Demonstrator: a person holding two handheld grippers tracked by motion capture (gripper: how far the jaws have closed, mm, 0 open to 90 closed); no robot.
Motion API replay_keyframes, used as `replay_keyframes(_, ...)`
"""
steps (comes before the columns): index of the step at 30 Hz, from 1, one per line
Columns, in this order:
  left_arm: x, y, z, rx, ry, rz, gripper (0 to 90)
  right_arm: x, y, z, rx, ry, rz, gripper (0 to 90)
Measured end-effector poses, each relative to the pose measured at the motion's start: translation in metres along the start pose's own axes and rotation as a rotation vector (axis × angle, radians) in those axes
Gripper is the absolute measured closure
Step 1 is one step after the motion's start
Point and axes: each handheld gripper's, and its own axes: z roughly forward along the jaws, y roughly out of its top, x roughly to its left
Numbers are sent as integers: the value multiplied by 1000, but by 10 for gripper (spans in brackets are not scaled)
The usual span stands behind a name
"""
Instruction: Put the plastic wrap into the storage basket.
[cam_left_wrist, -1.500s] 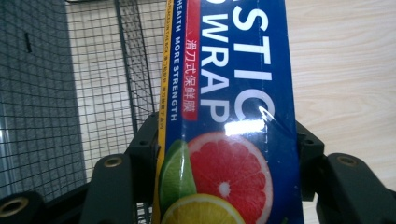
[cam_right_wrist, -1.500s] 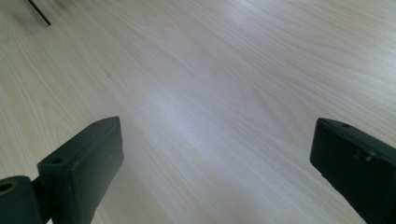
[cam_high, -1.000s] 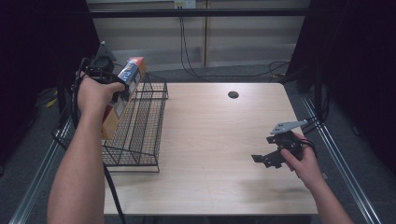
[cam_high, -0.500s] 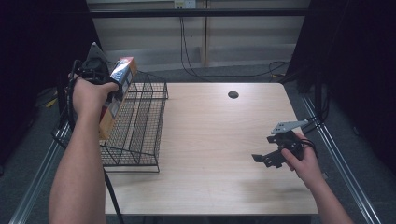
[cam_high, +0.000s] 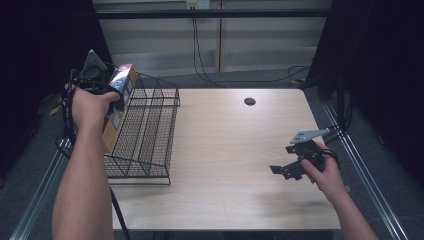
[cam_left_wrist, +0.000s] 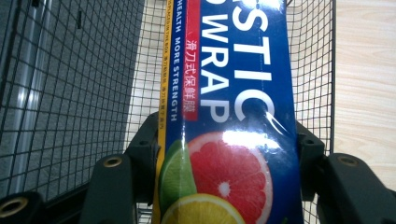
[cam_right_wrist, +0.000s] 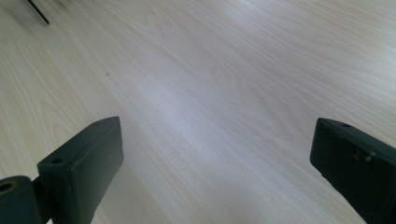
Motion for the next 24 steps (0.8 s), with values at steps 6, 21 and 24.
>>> replay_keyframes(6, 4, -2, 4, 7, 18, 3, 433, 0, 0, 0, -1, 0, 0, 28)
replay_keyframes(21, 12, -8, 9, 11, 31, -35, 433, -1, -1, -1, 0, -4, 5, 28)
replay_keyframes(24, 15, -9, 11, 20, 33, -38, 432, -1, 0, 0, -1, -2, 0, 28)
